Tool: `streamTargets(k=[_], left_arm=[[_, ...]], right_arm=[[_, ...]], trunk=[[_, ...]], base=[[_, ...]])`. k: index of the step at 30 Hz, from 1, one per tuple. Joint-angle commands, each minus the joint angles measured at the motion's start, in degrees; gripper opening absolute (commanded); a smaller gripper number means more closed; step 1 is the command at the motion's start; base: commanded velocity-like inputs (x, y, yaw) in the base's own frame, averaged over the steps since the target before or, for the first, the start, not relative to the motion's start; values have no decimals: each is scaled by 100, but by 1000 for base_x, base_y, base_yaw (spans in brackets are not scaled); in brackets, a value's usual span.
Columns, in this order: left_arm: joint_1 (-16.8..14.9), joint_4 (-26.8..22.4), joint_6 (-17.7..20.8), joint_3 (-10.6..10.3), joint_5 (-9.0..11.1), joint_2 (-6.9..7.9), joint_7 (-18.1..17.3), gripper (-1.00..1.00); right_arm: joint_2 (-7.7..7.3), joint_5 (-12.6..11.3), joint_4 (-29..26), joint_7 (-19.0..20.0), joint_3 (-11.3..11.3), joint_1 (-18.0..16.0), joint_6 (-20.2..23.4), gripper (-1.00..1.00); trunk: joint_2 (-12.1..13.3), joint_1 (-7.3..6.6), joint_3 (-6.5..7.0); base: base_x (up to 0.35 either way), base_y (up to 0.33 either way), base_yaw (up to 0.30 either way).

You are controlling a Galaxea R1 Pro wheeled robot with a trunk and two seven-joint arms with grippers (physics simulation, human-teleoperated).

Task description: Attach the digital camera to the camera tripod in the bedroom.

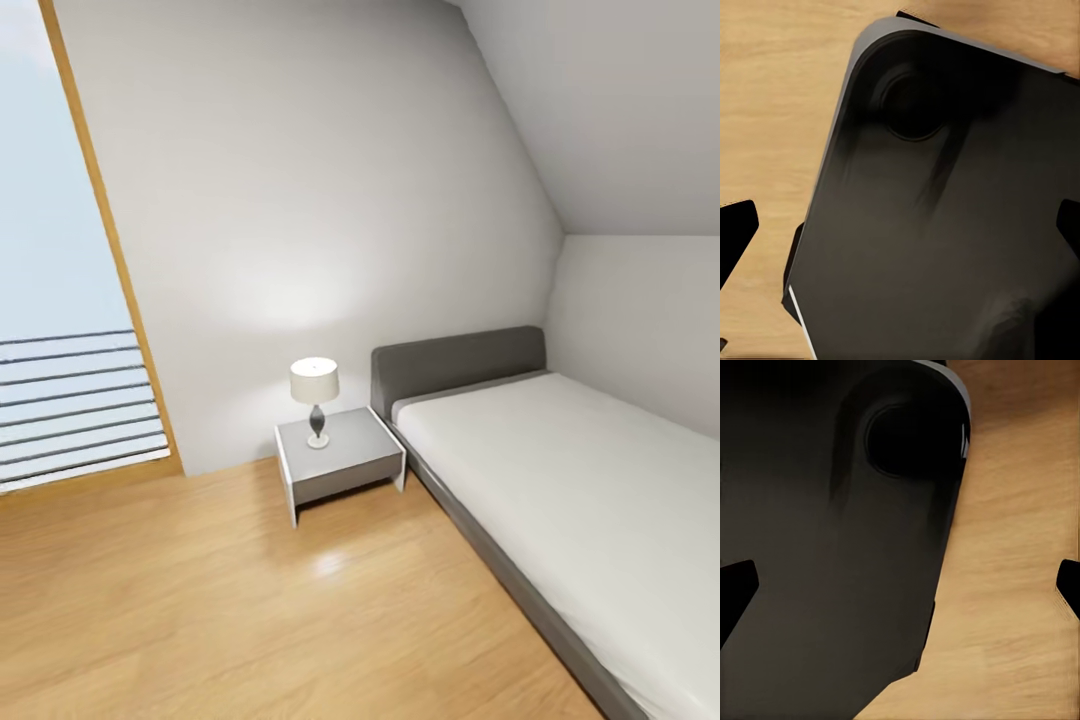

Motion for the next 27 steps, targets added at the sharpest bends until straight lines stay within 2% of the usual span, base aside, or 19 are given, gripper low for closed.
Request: streamTargets(k=[1,27], left_arm=[[3,-9,-6,12,16,-2,4,100],[3,0,-7,12,28,5,4,100]], right_arm=[[-1,6,2,2,30,-2,-14,100],[-9,6,2,2,31,-5,-14,100]], trunk=[[-2,0,-4],[-2,0,-4]], base=[[0,0,269],[0,0,269]])
